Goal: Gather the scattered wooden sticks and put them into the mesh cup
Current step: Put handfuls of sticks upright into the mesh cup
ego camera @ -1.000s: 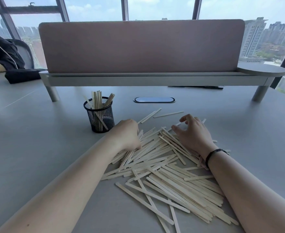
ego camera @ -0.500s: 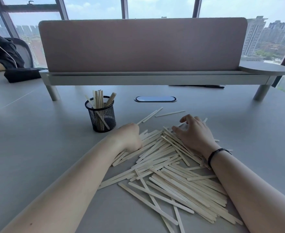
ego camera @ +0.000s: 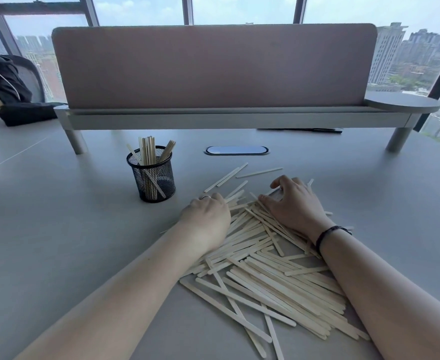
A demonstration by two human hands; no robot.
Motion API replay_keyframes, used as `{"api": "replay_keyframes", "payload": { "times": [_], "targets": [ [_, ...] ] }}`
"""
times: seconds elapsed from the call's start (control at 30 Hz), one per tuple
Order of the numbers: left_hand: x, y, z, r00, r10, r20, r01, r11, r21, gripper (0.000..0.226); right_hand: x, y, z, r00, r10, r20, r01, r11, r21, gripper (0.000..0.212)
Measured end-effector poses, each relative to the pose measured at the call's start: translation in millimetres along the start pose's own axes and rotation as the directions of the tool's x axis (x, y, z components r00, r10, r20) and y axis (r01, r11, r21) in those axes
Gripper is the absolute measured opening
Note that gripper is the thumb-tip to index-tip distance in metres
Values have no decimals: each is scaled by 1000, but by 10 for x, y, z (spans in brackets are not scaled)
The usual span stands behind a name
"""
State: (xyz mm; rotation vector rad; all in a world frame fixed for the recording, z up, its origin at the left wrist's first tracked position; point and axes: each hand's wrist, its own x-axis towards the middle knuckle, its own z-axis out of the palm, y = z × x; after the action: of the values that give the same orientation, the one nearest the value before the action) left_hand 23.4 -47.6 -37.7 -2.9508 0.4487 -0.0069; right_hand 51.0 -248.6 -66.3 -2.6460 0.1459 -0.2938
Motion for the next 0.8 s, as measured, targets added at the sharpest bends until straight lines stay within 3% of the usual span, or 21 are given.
{"api": "replay_keyframes", "payload": {
  "times": [0.17,0.37,0.53,0.63,0.8],
  "targets": [
    [6,4,56,1000,10,-7,-10,998,65,46,1,3,-6,1000,-1,0,1,1000,-5,48],
    [0,-50,19,999,-23,-30,22,999,-36,39,-5,7,-1,1000,2,5,-2,1000,5,49],
    [31,-285,-180,1000,6,9,-2,917,-399,10,-1,13,0,1000,4,5,-4,1000,2,49],
    [107,-429,-228,1000,0,22,13,808,-589,11,0,9,0,1000,2,3,-2,1000,-3,49],
    [154,-436,-204,984,-141,-107,11,656,-755,27,-2,-1,-6,1000,4,7,-4,1000,-7,50]
  ]
}}
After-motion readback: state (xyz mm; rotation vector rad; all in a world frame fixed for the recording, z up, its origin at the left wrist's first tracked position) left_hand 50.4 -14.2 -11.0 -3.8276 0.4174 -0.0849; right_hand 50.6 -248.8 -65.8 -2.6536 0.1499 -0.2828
